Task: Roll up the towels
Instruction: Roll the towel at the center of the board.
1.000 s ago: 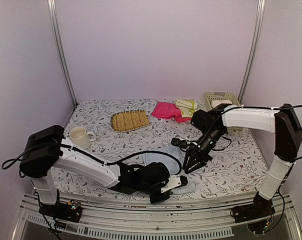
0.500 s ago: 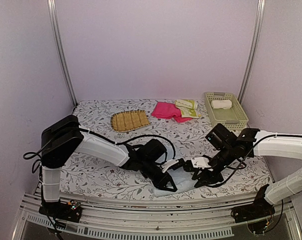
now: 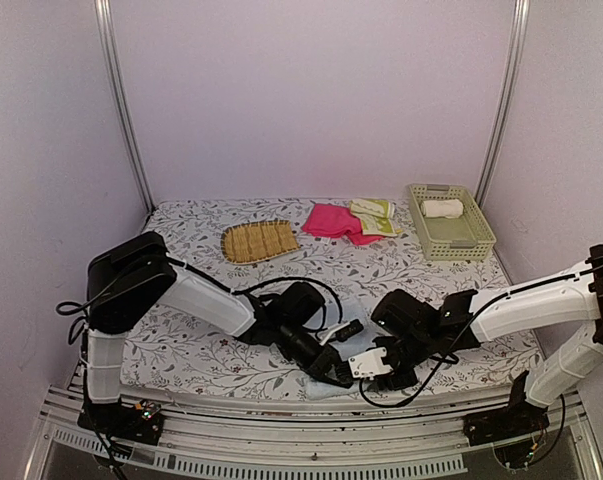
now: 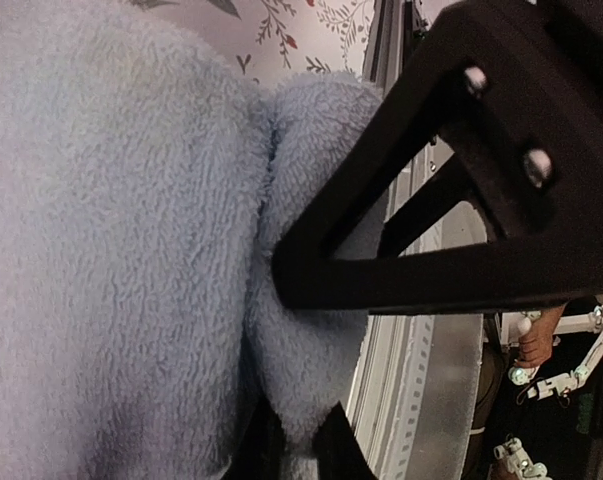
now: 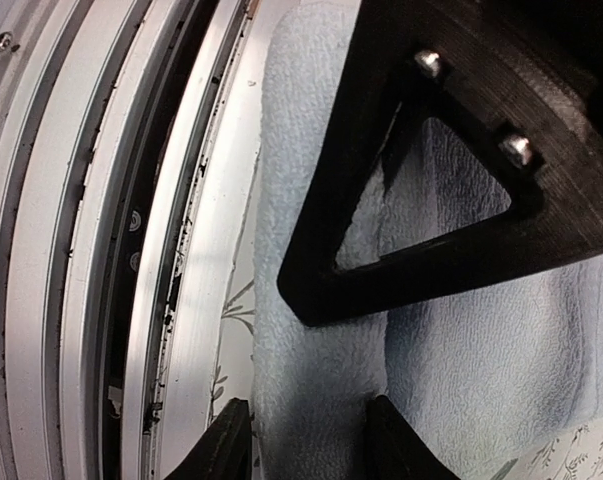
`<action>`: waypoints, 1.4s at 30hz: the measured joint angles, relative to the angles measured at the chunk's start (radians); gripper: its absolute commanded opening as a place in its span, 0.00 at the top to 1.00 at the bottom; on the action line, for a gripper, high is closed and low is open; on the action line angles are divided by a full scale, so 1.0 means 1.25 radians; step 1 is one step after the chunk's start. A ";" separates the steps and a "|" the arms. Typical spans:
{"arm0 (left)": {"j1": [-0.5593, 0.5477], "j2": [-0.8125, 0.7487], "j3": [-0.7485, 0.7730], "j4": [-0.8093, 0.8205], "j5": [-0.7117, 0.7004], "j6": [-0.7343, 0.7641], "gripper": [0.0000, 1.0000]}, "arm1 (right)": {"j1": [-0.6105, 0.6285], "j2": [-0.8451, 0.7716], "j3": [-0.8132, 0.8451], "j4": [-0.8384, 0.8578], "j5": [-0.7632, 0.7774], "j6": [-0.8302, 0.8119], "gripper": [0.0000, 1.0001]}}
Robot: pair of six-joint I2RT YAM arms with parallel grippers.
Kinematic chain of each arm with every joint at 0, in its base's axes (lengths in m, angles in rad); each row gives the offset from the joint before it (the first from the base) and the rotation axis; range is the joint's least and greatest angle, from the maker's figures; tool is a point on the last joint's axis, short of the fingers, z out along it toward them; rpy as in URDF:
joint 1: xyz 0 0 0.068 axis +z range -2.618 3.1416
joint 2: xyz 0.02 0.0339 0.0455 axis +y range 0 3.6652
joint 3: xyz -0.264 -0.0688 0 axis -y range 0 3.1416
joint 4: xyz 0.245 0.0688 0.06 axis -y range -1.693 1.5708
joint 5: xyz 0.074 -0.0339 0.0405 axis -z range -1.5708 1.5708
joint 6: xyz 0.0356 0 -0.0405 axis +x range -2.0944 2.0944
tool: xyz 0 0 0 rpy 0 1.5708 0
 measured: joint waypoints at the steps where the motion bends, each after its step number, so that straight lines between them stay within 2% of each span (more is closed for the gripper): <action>1: 0.001 -0.004 -0.010 0.013 0.001 -0.014 1.00 | 0.006 0.007 -0.001 0.008 0.007 0.000 0.62; 4: 0.002 -0.004 -0.024 0.042 0.004 -0.048 0.98 | 0.020 0.025 -0.001 0.026 0.023 -0.001 0.79; 6: 0.002 -0.004 -0.026 0.049 0.002 -0.062 0.88 | 0.020 0.032 -0.001 0.033 0.024 -0.004 0.88; 8: 0.003 -0.006 -0.027 0.049 -0.002 -0.066 0.77 | 0.020 0.038 0.000 0.034 0.019 -0.004 0.91; 13: 0.003 -0.090 -0.087 0.028 -0.091 -0.035 0.65 | 0.008 0.069 0.035 0.009 -0.035 -0.002 0.94; 20: -0.009 -0.395 -0.280 0.013 -0.326 0.045 0.64 | -0.099 0.188 0.164 -0.147 -0.242 0.003 0.94; 23: -0.054 -0.494 -0.337 0.016 -0.450 0.101 0.64 | -0.150 0.275 0.245 -0.241 -0.337 -0.003 0.94; 26: -0.142 -0.543 -0.369 0.017 -0.567 0.170 0.64 | -0.193 0.378 0.336 -0.348 -0.428 -0.022 0.94; 28: -0.190 -0.544 -0.370 0.012 -0.621 0.212 0.61 | -0.222 0.454 0.395 -0.426 -0.494 -0.044 0.94; 29: -0.208 -0.540 -0.368 0.006 -0.643 0.234 0.56 | -0.235 0.485 0.418 -0.462 -0.524 -0.055 0.94; 32: -0.240 -0.498 -0.330 -0.023 -0.695 0.293 0.49 | -0.258 0.543 0.455 -0.530 -0.583 -0.081 0.93; 38: -0.265 -0.327 -0.168 -0.088 -0.791 0.411 0.48 | -0.264 0.564 0.471 -0.576 -0.601 -0.099 0.93; 42: -0.266 -0.244 -0.102 -0.114 -0.818 0.485 0.52 | -0.264 0.565 0.472 -0.583 -0.600 -0.100 0.92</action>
